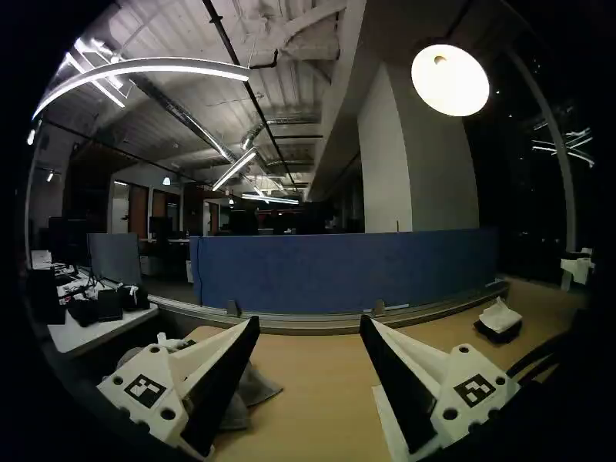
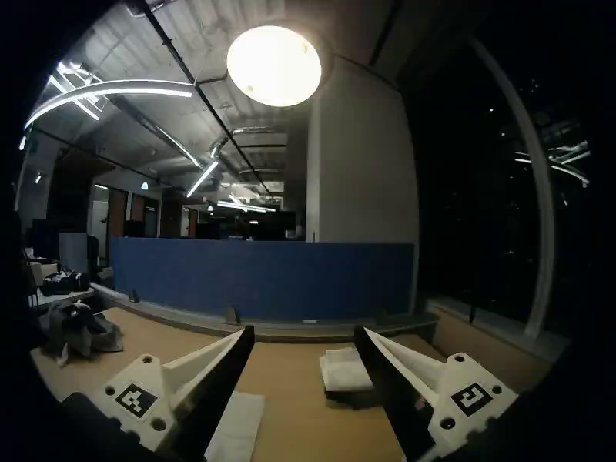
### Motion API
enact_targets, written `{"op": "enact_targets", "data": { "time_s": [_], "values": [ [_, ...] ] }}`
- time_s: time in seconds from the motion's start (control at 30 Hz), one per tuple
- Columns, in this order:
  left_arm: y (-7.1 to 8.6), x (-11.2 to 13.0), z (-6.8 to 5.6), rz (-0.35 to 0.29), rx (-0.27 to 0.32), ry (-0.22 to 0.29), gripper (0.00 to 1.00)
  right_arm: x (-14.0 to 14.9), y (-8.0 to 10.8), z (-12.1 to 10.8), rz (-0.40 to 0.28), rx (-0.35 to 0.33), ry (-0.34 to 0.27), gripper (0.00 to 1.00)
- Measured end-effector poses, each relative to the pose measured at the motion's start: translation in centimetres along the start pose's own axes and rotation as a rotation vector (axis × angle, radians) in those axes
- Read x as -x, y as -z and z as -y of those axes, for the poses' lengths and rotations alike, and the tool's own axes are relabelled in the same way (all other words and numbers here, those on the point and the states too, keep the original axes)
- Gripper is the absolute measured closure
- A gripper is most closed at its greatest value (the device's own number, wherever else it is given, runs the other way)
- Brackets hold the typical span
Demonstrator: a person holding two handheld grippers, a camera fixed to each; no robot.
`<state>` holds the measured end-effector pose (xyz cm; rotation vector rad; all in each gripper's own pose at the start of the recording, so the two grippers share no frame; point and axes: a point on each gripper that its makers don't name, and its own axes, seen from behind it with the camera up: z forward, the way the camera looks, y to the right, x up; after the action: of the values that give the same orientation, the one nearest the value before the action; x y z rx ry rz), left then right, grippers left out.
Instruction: Fold towel
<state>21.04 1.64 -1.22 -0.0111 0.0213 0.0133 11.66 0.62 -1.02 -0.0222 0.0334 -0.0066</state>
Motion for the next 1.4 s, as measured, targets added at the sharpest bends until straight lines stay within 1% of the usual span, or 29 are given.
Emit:
{"op": "enact_targets", "data": {
  "time_s": [0.1,0.2,0.3,0.4,0.53,0.7,0.87,1.0,1.1,1.2,1.3,1.4],
  "values": [
    [0.0,-0.2,0.3,0.008,-0.001,-0.001,0.03,-0.6,-0.1,-0.1,-0.007,0.004,-0.001,0.00],
    [0.0,-0.5,0.2,0.012,-0.006,-0.004,0.03,-0.8,0.0,-0.2,0.001,0.000,-0.005,0.00],
    [0.0,-0.3,-0.6,0.030,0.018,-0.005,0.03,-0.8,0.0,-0.1,0.013,-0.012,-0.004,0.00],
    [0.0,0.4,-1.4,0.064,0.052,-0.013,0.03,-0.6,0.1,0.4,0.036,-0.042,0.007,0.00],
    [0.2,1.3,-2.8,0.119,0.122,-0.017,0.03,0.2,0.3,1.7,0.096,-0.111,0.033,0.00],
    [0.9,2.9,-5.1,0.206,0.244,-0.019,0.03,1.6,1.0,3.8,0.199,-0.220,0.067,0.00],
    [1.9,4.7,-7.3,0.302,0.376,-0.061,0.03,3.5,2.1,5.8,0.322,-0.339,0.092,0.00],
    [2.8,6.1,-8.7,0.378,0.464,-0.085,0.03,5.0,3.2,6.8,0.424,-0.421,0.123,0.00],
    [3.2,6.9,-9.4,0.422,0.508,-0.096,0.03,5.8,3.6,7.0,0.470,-0.451,0.165,0.00],
    [3.5,7.4,-9.8,0.447,0.539,-0.103,0.04,6.3,3.9,7.4,0.490,-0.477,0.197,0.00],
    [3.7,7.8,-10.0,0.458,0.556,-0.112,0.04,6.4,4.1,7.7,0.496,-0.496,0.209,0.00],
    [3.7,8.3,-10.0,0.467,0.562,-0.123,0.04,6.6,4.0,8.0,0.501,-0.504,0.208,0.00]
  ]
}}
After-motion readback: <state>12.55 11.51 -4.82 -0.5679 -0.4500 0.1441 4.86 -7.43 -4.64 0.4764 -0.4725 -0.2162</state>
